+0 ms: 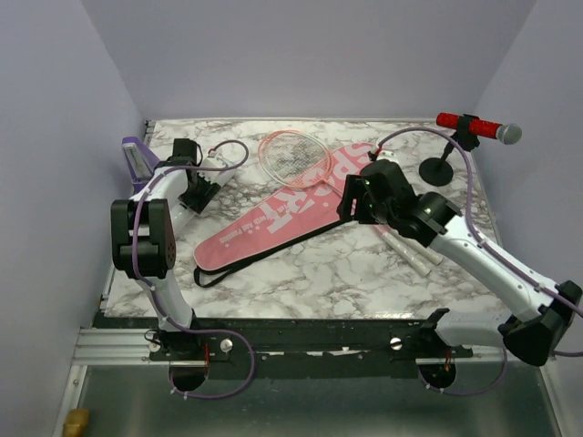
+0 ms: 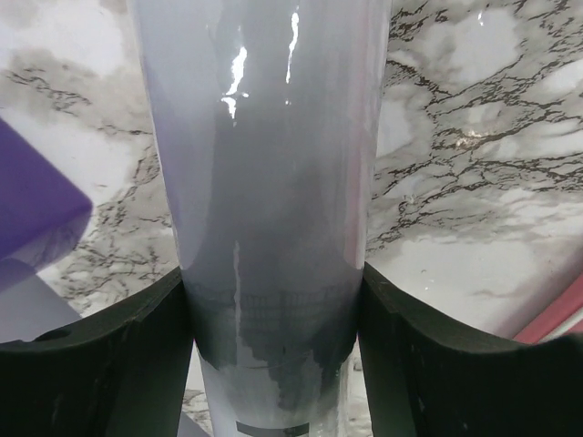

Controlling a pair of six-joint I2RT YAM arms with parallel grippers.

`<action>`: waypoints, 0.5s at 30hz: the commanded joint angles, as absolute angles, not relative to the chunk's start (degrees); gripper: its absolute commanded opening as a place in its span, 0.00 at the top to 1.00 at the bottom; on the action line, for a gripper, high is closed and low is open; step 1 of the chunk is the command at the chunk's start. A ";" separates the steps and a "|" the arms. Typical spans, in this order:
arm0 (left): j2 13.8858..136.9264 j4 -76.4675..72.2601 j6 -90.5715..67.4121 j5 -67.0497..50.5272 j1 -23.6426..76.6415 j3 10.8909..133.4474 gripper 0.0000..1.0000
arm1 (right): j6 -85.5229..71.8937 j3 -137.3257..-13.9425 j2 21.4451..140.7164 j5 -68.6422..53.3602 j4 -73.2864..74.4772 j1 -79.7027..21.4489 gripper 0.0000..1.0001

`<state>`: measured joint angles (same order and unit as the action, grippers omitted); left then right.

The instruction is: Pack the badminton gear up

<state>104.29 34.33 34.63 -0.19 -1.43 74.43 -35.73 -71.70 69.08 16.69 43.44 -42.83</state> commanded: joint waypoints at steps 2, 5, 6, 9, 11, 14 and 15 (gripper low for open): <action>105.82 31.65 32.61 1.67 -2.11 74.88 0.38 | -32.35 -72.07 76.46 20.93 44.74 -36.76 0.23; 106.35 32.60 32.43 2.20 -1.93 75.85 0.36 | -30.85 -71.19 79.18 17.50 40.97 -31.75 0.23; 106.35 33.04 32.34 1.85 -1.85 76.02 0.22 | -30.68 -71.45 80.41 16.62 40.44 -30.25 0.23; 105.04 33.49 32.96 1.15 -1.85 75.06 0.01 | -29.97 -72.33 84.71 15.47 38.77 -28.48 0.22; 102.84 33.31 33.57 0.36 -1.85 73.22 0.02 | -29.36 -73.38 87.87 15.20 37.79 -27.86 0.19; 99.33 37.78 33.14 -3.85 -1.41 73.74 0.02 | -26.91 -76.63 93.76 17.39 37.35 -27.60 0.12; 97.32 39.36 32.79 -5.35 -1.06 73.91 0.02 | -26.11 -78.03 96.04 18.62 37.35 -27.60 0.11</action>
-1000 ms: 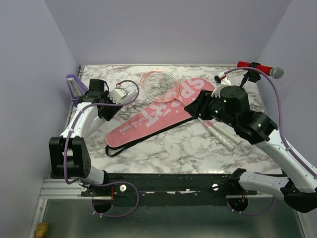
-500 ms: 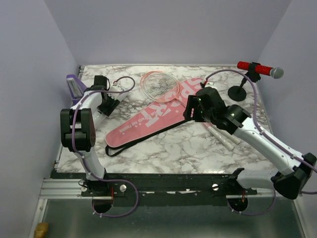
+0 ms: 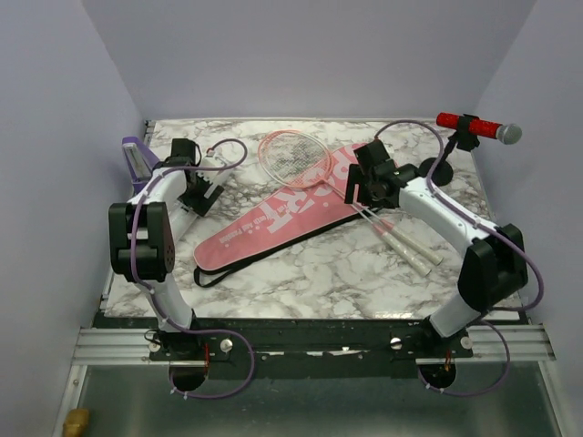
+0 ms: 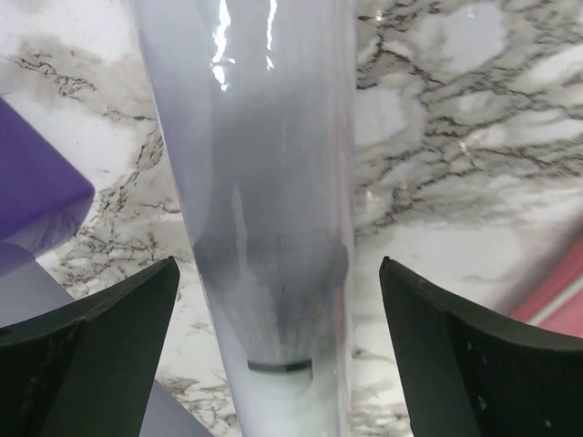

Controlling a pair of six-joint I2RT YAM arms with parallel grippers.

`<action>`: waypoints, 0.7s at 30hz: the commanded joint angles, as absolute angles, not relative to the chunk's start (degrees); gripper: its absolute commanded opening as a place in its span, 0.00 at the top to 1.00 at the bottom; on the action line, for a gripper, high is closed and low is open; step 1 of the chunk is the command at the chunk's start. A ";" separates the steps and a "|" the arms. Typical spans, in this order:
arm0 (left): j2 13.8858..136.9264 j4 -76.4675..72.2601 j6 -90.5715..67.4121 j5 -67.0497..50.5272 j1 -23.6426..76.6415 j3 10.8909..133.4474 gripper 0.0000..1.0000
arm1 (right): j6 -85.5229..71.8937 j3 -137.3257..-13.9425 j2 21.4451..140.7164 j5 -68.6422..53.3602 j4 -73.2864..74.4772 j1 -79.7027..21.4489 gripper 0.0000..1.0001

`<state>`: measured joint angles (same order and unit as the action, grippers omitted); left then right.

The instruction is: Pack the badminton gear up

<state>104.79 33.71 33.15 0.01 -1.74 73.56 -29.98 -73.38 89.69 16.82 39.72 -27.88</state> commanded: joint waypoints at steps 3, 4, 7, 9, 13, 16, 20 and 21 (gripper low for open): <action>90.38 43.32 33.31 -11.05 -0.18 73.57 0.02 | -23.30 -82.25 102.29 22.66 37.18 -27.25 0.08; 87.39 44.81 33.57 -13.08 2.43 73.04 0.02 | -22.25 -83.83 104.39 23.72 37.18 -27.16 0.08; 81.32 48.33 34.89 -16.17 8.76 69.89 0.02 | -19.78 -87.97 109.50 25.75 36.83 -26.72 0.08; 78.59 49.13 35.33 -15.91 15.96 66.46 0.02 | -18.02 -89.82 111.87 25.32 35.69 -26.28 0.08; 77.52 45.98 33.67 -14.77 25.56 60.92 0.02 | -15.65 -90.79 115.22 22.08 33.14 -25.05 0.09; 80.06 42.81 31.91 -12.93 28.82 58.63 0.02 | -14.68 -89.65 116.01 18.47 31.03 -24.35 0.10; 81.82 36.66 31.03 -10.03 31.99 55.46 0.02 | -14.24 -88.77 116.80 14.87 29.45 -24.17 0.12; 82.35 35.69 31.03 -9.58 32.43 55.11 0.02 | -14.24 -88.86 117.15 13.98 29.36 -24.17 0.12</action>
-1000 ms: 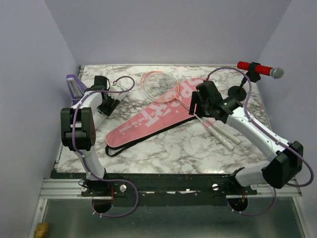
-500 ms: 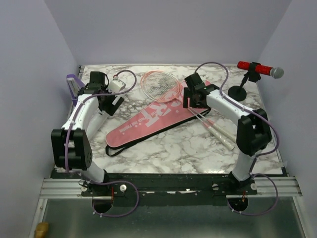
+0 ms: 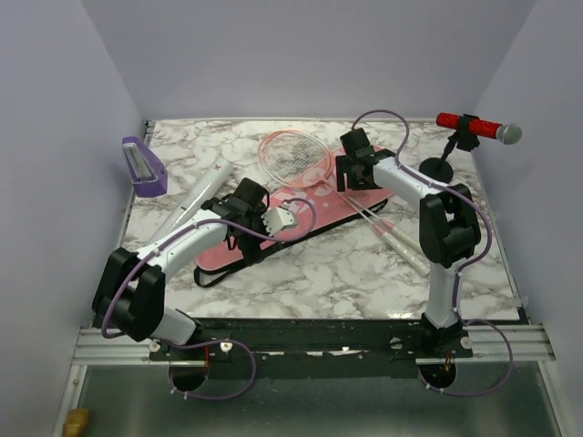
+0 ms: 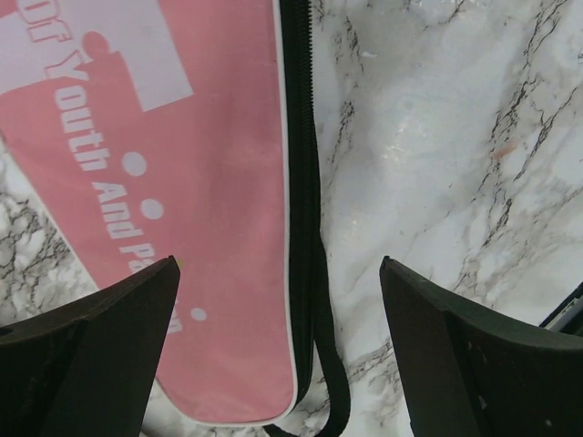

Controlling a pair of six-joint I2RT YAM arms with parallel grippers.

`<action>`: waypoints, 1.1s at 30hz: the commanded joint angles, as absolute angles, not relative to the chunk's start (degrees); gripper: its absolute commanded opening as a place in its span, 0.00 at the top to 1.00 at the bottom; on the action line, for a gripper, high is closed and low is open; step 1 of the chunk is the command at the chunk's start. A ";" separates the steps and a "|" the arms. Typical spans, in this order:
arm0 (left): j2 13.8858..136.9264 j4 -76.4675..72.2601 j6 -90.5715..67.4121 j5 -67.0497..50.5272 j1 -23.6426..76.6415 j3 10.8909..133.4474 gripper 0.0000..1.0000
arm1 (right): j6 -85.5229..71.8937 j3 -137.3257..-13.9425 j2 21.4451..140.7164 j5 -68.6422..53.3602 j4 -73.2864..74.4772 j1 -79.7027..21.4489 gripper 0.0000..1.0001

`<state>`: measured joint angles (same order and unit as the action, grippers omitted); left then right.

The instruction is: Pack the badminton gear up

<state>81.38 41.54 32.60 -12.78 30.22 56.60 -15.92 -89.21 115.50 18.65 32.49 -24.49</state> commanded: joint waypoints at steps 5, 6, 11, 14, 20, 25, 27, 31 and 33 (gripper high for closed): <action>85.07 31.39 30.32 -7.04 35.06 53.88 0.02 | -15.20 -87.19 118.21 9.85 28.22 -24.17 0.16; 85.69 30.59 30.41 -6.60 35.42 53.79 0.02 | -15.29 -86.40 118.30 9.06 27.86 -24.17 0.16; 87.98 27.69 31.02 -5.01 36.04 53.44 0.02 | -15.82 -84.20 118.91 9.05 26.54 -24.17 0.19; 88.15 26.37 31.99 -4.83 36.21 53.09 0.02 | -16.00 -83.67 119.09 9.05 26.11 -24.26 0.22; 87.80 25.49 31.99 -4.83 36.12 53.79 0.11 | -16.70 -82.71 118.83 8.79 25.40 -24.35 0.46; 87.80 25.49 31.82 -5.62 36.04 54.75 0.14 | -17.05 -81.65 117.95 8.44 24.52 -24.43 0.84; 87.89 25.49 31.90 -5.71 36.12 54.93 0.14 | -17.40 -81.39 117.60 9.31 24.43 -24.35 1.00; 88.59 25.23 31.99 -5.45 36.12 55.28 0.14 | -19.16 -80.60 114.71 12.73 23.82 -24.43 1.00; 88.94 24.79 31.82 -5.19 36.12 55.37 0.14 | -19.94 -80.33 112.77 15.63 23.73 -24.43 1.00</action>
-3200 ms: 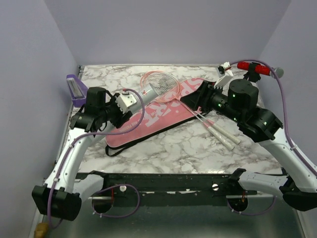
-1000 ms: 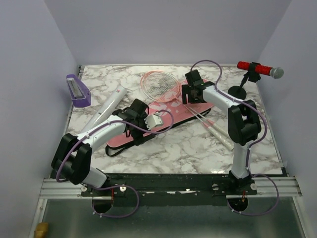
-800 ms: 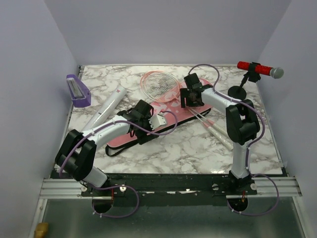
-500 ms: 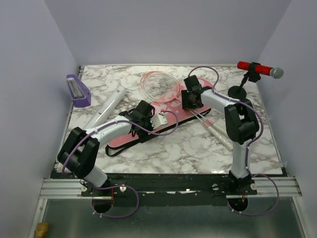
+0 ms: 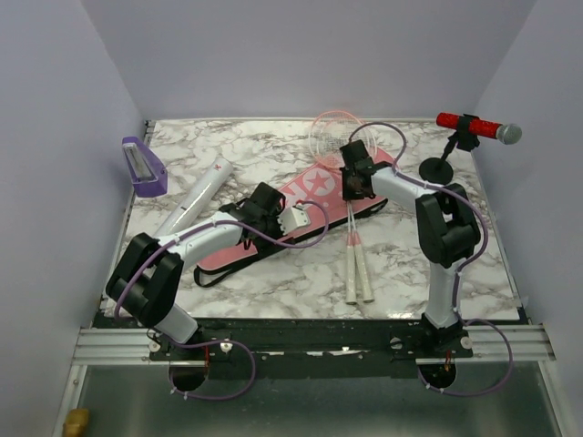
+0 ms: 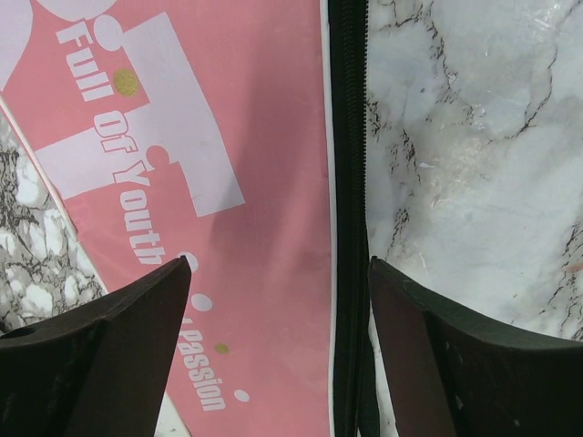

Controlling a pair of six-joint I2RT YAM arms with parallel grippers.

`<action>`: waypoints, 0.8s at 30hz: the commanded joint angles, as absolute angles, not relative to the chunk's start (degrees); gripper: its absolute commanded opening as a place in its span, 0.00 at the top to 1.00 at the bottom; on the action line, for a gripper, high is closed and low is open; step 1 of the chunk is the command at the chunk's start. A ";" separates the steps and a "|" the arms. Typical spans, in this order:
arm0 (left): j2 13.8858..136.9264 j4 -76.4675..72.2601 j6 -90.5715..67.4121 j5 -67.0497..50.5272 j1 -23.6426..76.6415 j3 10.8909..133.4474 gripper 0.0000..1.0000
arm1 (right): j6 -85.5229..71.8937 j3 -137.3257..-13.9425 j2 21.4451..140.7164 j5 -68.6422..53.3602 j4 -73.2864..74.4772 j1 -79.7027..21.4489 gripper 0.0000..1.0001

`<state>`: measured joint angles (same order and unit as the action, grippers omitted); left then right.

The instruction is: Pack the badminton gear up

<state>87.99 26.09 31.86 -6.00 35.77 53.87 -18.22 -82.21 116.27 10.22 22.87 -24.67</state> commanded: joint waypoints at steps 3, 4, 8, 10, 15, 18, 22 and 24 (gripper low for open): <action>89.73 24.43 31.29 -5.19 36.12 55.98 0.21 | -20.74 -81.21 111.53 20.82 25.83 -24.35 1.00; 90.26 24.69 31.03 -5.19 36.12 56.51 0.24 | -21.09 -81.91 111.53 22.05 27.58 -24.43 1.00; 92.02 26.45 30.85 -5.97 36.12 59.05 0.54 | -22.32 -80.69 110.75 27.94 29.97 -24.26 1.00; 92.55 27.68 30.76 -7.02 35.86 60.03 0.71 | -22.76 -79.11 109.95 29.87 30.49 -24.00 1.00; 91.67 28.12 30.50 -7.56 35.68 60.29 0.88 | -25.39 -76.30 107.58 32.17 32.17 -21.19 1.00; 89.57 29.09 30.94 -9.13 35.68 59.42 0.78 | -26.01 -75.15 106.70 32.43 32.69 -19.25 1.00; 88.42 30.93 31.64 -10.28 36.12 58.97 0.46 | -25.84 -75.15 107.14 33.57 33.75 -17.93 1.00; 88.85 32.43 32.17 -10.63 36.65 59.15 0.39 | -25.93 -74.88 107.14 34.10 33.92 -17.58 1.00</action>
<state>90.28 28.67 31.22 -7.81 35.75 59.31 -24.69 -75.57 108.86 29.63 32.36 -18.20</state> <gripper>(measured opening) 0.528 0.024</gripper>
